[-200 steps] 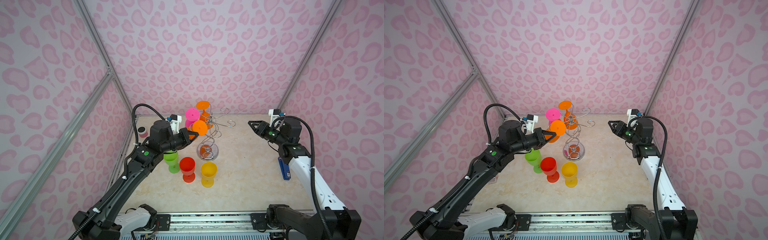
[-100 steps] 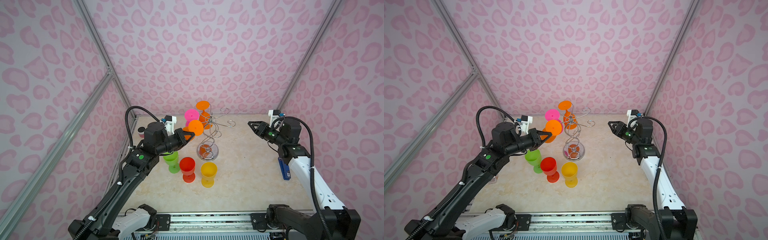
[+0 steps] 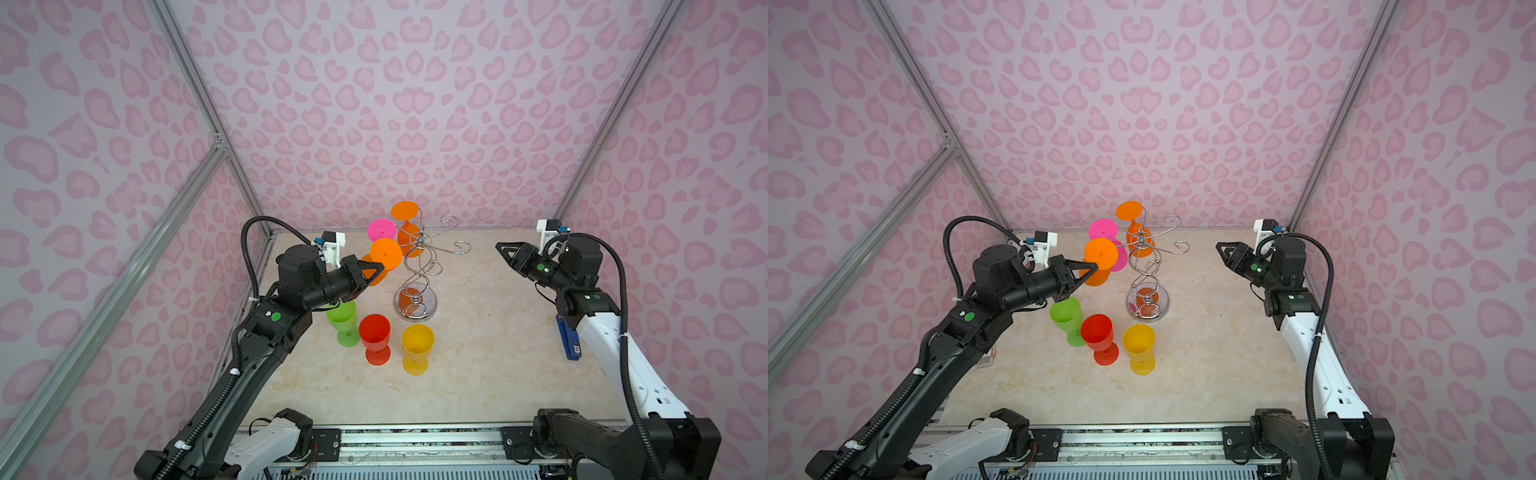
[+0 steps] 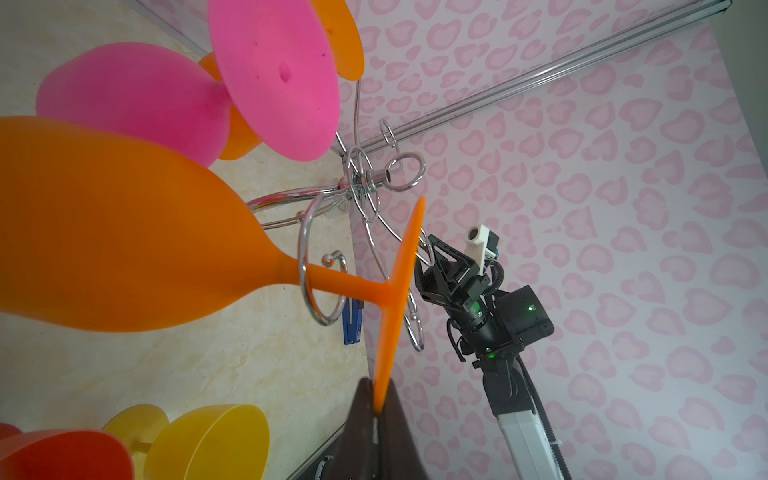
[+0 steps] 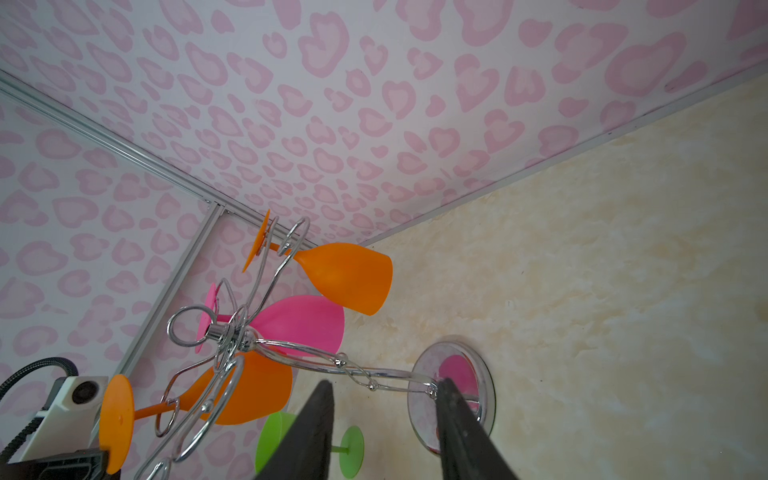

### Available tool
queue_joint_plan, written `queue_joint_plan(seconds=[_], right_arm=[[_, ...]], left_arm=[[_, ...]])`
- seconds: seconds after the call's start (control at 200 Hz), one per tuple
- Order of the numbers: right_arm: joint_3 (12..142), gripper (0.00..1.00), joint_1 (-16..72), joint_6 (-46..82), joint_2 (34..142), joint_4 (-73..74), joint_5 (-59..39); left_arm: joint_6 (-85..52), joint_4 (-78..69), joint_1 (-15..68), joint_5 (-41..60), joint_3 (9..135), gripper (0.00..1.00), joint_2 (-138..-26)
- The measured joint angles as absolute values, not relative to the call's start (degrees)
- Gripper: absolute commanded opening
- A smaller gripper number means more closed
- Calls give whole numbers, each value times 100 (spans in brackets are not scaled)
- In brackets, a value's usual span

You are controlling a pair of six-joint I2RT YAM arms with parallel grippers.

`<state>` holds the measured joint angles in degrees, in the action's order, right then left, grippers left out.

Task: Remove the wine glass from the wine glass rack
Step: 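Close the left gripper on the orange glass's base on the rack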

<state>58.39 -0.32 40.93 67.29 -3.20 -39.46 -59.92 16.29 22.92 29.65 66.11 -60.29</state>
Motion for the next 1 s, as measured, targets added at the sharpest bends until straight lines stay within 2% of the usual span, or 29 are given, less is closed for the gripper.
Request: queue_joint_plan(seconds=[1.0], right_arm=[[5839, 41, -150, 4095, 6685, -307, -4010]], left_arm=[[-5887, 1466, 2320, 3218, 7063, 2, -6696]])
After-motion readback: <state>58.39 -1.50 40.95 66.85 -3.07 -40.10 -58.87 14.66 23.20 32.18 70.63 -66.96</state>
